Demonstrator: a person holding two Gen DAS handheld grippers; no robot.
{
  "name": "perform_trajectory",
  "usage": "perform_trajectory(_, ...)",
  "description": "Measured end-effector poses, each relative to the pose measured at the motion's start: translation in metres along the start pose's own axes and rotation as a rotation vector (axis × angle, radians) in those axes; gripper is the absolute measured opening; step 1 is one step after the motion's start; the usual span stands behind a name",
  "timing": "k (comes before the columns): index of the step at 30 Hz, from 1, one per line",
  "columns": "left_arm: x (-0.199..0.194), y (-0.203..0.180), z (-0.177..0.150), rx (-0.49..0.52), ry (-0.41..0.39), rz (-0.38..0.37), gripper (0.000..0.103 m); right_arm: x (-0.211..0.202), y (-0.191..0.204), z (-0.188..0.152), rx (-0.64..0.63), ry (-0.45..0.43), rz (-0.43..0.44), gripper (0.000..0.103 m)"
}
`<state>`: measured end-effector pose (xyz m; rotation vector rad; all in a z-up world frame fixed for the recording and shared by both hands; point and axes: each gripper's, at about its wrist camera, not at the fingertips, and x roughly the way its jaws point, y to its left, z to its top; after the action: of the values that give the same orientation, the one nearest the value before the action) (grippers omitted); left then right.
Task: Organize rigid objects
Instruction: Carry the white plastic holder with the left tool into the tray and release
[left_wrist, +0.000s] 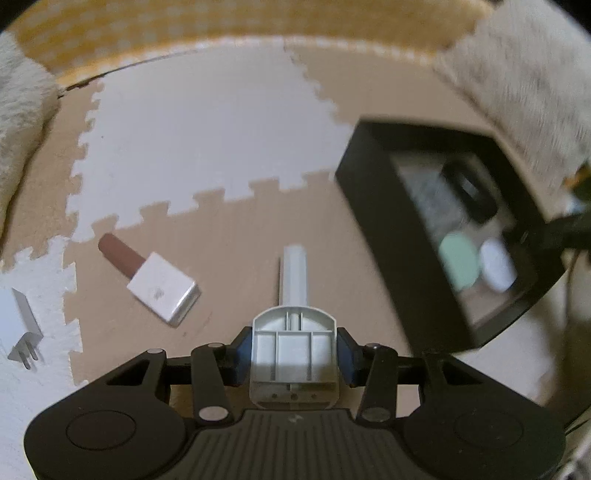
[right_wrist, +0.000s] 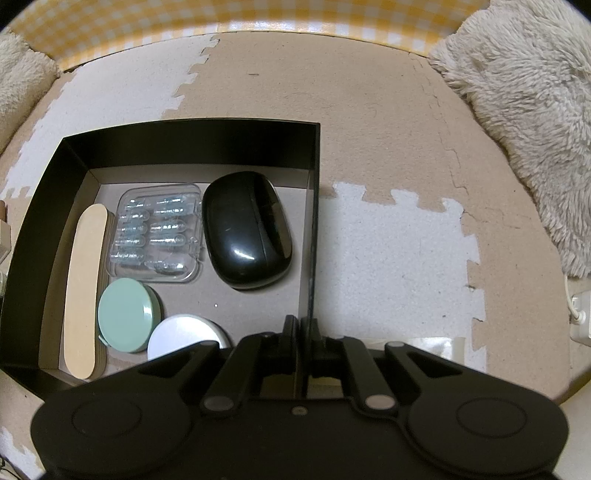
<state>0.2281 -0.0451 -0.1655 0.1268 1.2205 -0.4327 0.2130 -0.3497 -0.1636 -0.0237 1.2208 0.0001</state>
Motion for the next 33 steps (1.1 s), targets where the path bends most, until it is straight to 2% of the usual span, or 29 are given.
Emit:
perform_trajectory(4, 0.009, -0.005, -0.003, 0.071, 0.023, 0.038, 0.048, 0.0, 0.0, 0.0, 0.0, 0.0, 0.0, 0.008)
perform_trajectory(7, 0.008, -0.001, -0.003, 0.064, 0.025, 0.029, 0.048, 0.0, 0.0, 0.0, -0.001, 0.0, -0.001, 0.008)
perform_trajectory(10, 0.005, 0.005, -0.001, 0.013, 0.018, -0.002, 0.048, 0.0, 0.001, 0.0, -0.001, 0.0, -0.001, 0.008)
perform_trajectory(14, -0.009, 0.013, 0.005, -0.076, -0.056, -0.044, 0.048, 0.0, 0.001, 0.0, -0.001, 0.001, -0.001, 0.008)
perform_trajectory(19, -0.038, 0.013, 0.017, -0.144, -0.196, -0.074, 0.048, 0.0, 0.001, 0.0, -0.002, 0.001, -0.002, 0.008)
perform_trajectory(22, -0.056, 0.001, 0.025, -0.17, -0.268, -0.132, 0.048, 0.0, 0.001, 0.0, -0.002, 0.001, -0.002, 0.008)
perform_trajectory(25, -0.065, -0.017, 0.03, -0.204, -0.309, -0.227, 0.048, 0.0, 0.001, 0.0, -0.003, 0.002, -0.004, 0.008)
perform_trajectory(29, -0.061, -0.047, 0.029, -0.223, -0.294, -0.3, 0.048, 0.0, 0.001, 0.0, -0.004, 0.002, -0.004, 0.008)
perform_trajectory(33, -0.048, -0.066, 0.027, -0.251, -0.262, -0.295, 0.048, 0.0, 0.001, 0.0, -0.003, 0.003, -0.004, 0.008)
